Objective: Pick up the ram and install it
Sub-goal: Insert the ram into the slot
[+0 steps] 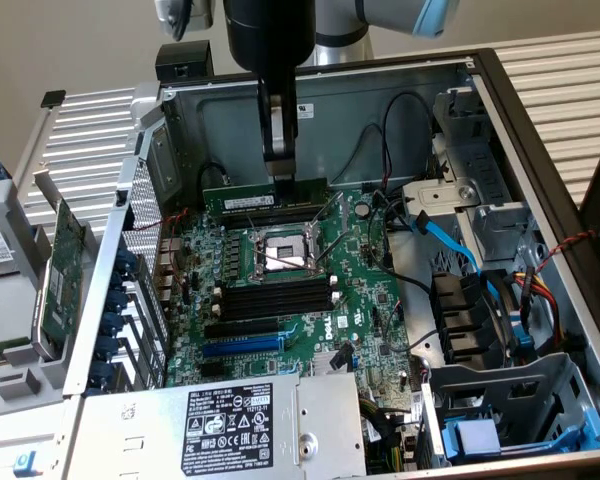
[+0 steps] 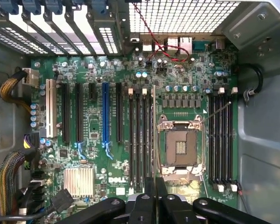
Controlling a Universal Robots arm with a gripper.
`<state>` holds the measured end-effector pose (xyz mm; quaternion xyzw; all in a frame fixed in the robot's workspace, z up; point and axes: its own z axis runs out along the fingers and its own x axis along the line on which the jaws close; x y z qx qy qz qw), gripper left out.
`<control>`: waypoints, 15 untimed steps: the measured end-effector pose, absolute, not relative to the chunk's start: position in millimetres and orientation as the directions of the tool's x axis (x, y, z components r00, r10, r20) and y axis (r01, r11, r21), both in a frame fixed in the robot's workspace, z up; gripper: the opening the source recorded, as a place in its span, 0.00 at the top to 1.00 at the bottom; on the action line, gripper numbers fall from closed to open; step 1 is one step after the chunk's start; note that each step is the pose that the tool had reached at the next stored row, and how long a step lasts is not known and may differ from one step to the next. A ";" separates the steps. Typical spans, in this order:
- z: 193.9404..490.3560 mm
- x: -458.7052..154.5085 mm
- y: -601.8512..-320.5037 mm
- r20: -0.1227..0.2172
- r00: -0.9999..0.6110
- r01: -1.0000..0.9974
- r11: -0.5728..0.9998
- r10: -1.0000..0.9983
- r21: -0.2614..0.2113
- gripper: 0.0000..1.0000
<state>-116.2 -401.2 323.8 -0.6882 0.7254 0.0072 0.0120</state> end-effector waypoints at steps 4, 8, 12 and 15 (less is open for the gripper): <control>323.3 -116.3 -401.4 -0.021 -0.053 -0.999 0.053 -0.998 -0.004 0.87; 323.2 -116.2 -401.4 -0.021 -0.053 -0.999 0.053 -0.998 -0.003 0.87; 323.2 -116.2 -401.4 -0.021 -0.053 -0.999 0.053 -0.998 -0.003 0.87; 322.7 -116.2 -401.4 -0.021 -0.053 -0.999 0.053 -0.998 -0.003 0.87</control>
